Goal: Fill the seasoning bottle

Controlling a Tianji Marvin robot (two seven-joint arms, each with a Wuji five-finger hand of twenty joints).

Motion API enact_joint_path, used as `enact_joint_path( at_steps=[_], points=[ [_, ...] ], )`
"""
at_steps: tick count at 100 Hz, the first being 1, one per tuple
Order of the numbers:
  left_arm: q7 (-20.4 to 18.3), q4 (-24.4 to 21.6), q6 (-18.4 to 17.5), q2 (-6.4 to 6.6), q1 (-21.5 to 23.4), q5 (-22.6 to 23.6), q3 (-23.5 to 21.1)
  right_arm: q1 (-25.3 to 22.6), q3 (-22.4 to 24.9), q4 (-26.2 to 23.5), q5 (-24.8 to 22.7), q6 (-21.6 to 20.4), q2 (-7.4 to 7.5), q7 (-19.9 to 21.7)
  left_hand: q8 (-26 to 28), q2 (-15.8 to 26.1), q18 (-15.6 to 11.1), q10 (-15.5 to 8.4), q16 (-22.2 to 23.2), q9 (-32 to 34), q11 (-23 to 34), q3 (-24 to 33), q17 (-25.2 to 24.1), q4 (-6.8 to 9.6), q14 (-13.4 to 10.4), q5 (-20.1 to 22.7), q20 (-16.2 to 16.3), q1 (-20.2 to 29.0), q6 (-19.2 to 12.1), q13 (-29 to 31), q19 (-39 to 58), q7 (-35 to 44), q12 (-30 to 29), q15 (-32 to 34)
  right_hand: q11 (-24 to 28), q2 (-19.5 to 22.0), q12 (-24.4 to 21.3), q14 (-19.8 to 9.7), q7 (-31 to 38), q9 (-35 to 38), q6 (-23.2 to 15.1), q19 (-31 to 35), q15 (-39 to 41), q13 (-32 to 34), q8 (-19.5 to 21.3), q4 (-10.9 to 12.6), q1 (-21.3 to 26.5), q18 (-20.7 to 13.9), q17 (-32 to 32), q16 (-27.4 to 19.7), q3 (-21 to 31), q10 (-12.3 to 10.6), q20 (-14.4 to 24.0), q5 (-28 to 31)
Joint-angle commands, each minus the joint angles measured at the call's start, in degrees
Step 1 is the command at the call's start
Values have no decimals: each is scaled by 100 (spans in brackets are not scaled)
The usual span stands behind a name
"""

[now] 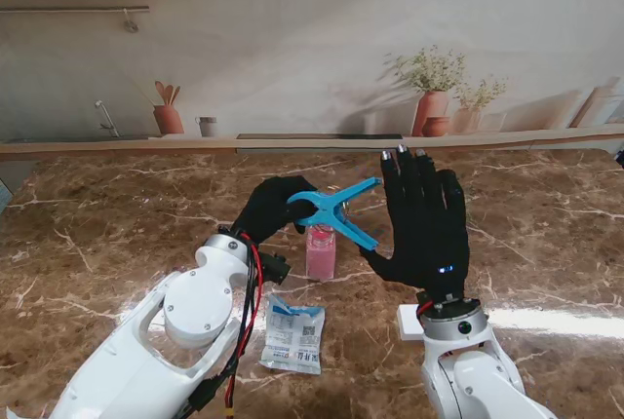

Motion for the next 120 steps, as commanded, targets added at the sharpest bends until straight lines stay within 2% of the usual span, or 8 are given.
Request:
enact_joint_path(
  at_steps=[1, 25, 42, 62, 87, 104, 108, 120],
  points=[
    [69, -67, 41, -67, 44, 0, 42, -99, -48, -109, -112, -51, 59, 180, 241, -114, -138, -68, -66, 327, 143, 498, 133, 65, 74, 381, 222, 143, -800, 228, 629, 738, -29, 208, -168, -111, -265, 24, -184, -130, 211, -287, -262, -189, -255, 137, -314, -91, -119, -187, 164, 151, -58, 102],
    [332, -118, 114, -131, 89, 148, 130, -118, -168, -308, -327, -221, 131, 717, 151, -185, -134, -64, -139, 364, 188, 612, 218, 7, 87, 378, 191, 100, -780, 297, 783, 830, -96, 298, -141, -172, -678, 144, -90, -22, 399, -518, -474, -168, -534, 108, -435, -52, -94, -462, 212, 429, -214, 153],
    [492, -125, 115, -183, 134, 114, 178, -118, -268, -368, -275, -230, 133, 1109, 151, -175, -144, -76, -146, 356, 220, 611, 206, -8, 69, 359, 177, 99, -785, 292, 802, 867, -86, 328, -29, -148, -1079, 334, 36, 120, 553, -307, -238, -150, 344, 57, -481, 78, -106, -618, 172, 663, -275, 54],
    [599, -224, 88, -242, 266, -295, 201, 91, -477, -190, -580, 340, 151, 1249, 122, -206, -140, -54, -156, 366, 217, 626, 220, -22, 98, 368, 175, 103, -767, 305, 838, 879, -105, 346, -9, -213, -1096, 360, -23, -42, 542, -371, -307, -220, 414, 45, -438, 94, -139, -661, 159, 714, -345, 47],
    [443, -323, 68, -197, 388, -508, 140, 325, -649, -21, -1131, 1195, 156, 1660, 63, -197, -146, -37, -183, 367, 198, 634, 190, -24, 118, 370, 172, 107, -742, 295, 855, 877, -144, 345, -15, -296, -1103, 225, -34, -12, 303, -414, -428, -158, 370, 101, 29, 32, -90, -685, 49, 497, -346, 68],
    [359, -364, 65, -170, 431, -588, 83, 502, -665, 220, -1251, 1515, 150, 1529, 59, -217, -142, -54, -189, 385, 222, 650, 206, -20, 109, 381, 177, 100, -751, 315, 875, 902, -140, 364, 616, -263, -825, 141, 587, 772, 20, -58, -95, 393, 1435, 328, 904, 94, 288, -645, -236, 189, -364, 221],
    [323, -367, 68, -158, 433, -585, 69, 541, -665, 283, -1240, 1587, 146, 1399, 57, -216, -142, -74, -192, 384, 220, 654, 207, -20, 81, 375, 179, 91, -770, 322, 878, 900, -144, 367, 798, -99, -700, 81, 799, 1051, -109, 78, 18, 569, 1445, 417, 1032, 106, 402, -610, 80, 66, -374, 483],
    [234, -402, 98, -143, 456, -731, 39, 640, -650, 428, -1156, 1672, 136, 971, 51, -231, -136, -50, -197, 389, 223, 670, 203, -16, 109, 380, 182, 94, -743, 318, 880, 902, -149, 367, 1174, -310, -442, -75, 1301, 1856, -573, 413, 314, 1172, 1310, -57, 979, 156, 734, -528, 1869, -272, -456, 1154]
  ],
)
